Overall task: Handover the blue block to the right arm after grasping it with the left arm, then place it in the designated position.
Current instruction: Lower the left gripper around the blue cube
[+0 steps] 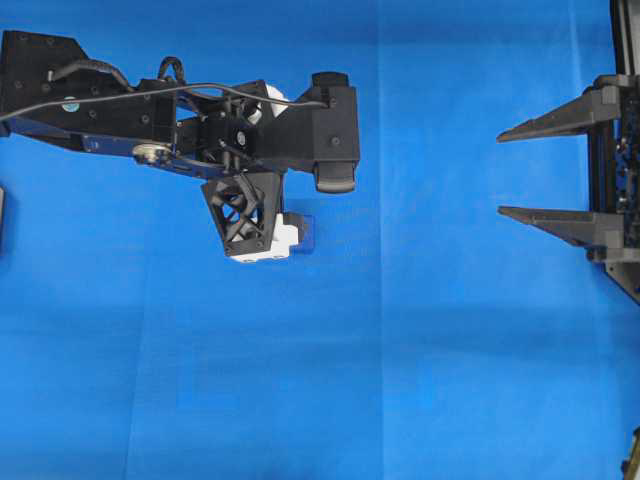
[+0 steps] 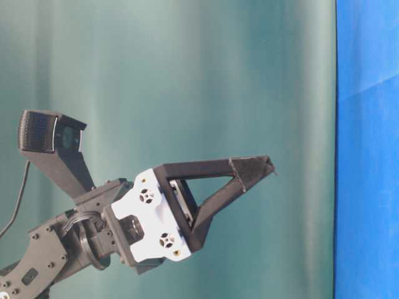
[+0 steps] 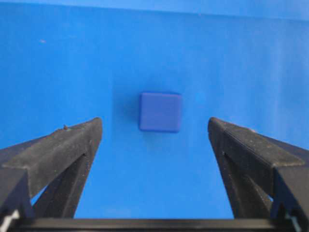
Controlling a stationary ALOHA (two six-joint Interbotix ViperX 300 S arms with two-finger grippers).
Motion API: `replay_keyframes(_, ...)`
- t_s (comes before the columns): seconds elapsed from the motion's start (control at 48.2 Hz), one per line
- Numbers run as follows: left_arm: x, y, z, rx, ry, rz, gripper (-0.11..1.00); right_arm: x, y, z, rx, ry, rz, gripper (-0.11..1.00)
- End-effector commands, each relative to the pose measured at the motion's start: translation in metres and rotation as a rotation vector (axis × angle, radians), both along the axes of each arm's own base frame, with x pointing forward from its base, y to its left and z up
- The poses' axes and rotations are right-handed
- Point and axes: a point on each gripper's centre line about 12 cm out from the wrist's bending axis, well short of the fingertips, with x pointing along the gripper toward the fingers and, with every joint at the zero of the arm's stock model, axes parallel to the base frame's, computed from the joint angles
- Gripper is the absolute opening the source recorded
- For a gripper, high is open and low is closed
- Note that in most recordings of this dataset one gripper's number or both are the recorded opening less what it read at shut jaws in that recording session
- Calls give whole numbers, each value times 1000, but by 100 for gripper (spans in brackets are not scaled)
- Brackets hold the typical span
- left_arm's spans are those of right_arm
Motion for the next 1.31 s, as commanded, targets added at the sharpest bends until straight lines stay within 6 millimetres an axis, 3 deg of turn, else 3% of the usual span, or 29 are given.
replay_keyframes(0.0,2,0,16,2,-44,1,93,2,0,11,-3,-28,-1,97)
replay_keyframes(0.809,2,0,11,-1,-41,5,93,3,0,10,-3,-23,-1,97)
replay_keyframes(1.058,0,0,-13,-4,-85,8,93,3,0,10,-3,-21,-1,97)
replay_keyframes(1.287,-5,0,-51,-17,-108,24,93,3,0,10,-5,-21,-1,97)
